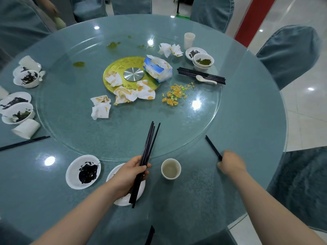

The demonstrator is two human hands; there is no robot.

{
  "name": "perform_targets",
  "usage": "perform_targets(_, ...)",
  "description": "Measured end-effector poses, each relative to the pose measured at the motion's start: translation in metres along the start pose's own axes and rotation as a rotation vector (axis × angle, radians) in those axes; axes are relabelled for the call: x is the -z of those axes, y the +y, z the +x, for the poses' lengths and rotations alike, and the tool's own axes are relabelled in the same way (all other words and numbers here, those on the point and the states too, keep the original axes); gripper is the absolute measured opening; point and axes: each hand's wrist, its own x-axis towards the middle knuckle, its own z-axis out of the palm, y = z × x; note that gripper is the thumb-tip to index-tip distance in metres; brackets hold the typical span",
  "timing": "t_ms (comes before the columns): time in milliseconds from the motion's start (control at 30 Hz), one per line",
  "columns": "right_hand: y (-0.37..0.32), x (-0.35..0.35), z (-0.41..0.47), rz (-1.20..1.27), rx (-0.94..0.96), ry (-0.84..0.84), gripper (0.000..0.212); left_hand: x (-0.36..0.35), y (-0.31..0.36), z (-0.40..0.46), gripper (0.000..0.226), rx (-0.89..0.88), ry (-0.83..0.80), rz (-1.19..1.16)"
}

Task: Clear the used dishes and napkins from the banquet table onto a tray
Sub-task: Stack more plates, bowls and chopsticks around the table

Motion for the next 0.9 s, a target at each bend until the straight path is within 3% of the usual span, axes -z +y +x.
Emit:
perform_targets(300,-0.01,0.002,-0.02,0.229,0.026,0.167,0.019,0.01,0.014,0.007,0.023,-0.038,0.124,-0.096)
perform_targets(500,-0.064,0.035,-0.033,0.513,0.101,0.202,0.011,0.013,0.014,0.002,0.026,-0.04,0.106,-0.157)
perform_targets(733,-0.176,0.073,-0.082,0.77,0.272,-0.072,0.014,0.001,0.021,0.0,0.023,-0.058,0.084,-0.205)
perform_targets(900,-0.218,0.066,-0.116,0.613,0.366,-0.119,0.012,-0.006,0.028,-0.007,0.027,-0.061,0.037,-0.348)
